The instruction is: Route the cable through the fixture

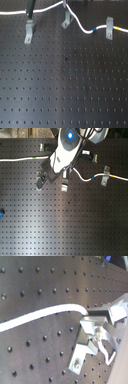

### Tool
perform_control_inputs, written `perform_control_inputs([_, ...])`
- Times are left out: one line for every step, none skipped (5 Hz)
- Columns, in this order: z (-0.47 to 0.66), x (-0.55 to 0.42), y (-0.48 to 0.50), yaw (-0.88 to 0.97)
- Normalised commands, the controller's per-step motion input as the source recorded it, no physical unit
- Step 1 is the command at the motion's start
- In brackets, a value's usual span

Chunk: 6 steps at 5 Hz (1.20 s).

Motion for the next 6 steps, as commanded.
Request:
perform_control_inputs([0.28, -0.166, -0.005, -0.01])
perform_control_inputs([0.24, -0.126, 0.138, 0.00])
perform_control_inputs([0.25, -0.104, 0.180, 0.00])
perform_control_inputs([0.46, 0.037, 0.196, 0.01])
perform_control_inputs([0.68, 0.028, 0.024, 0.00])
perform_control_inputs([0.64, -0.075, -0.052, -0.12])
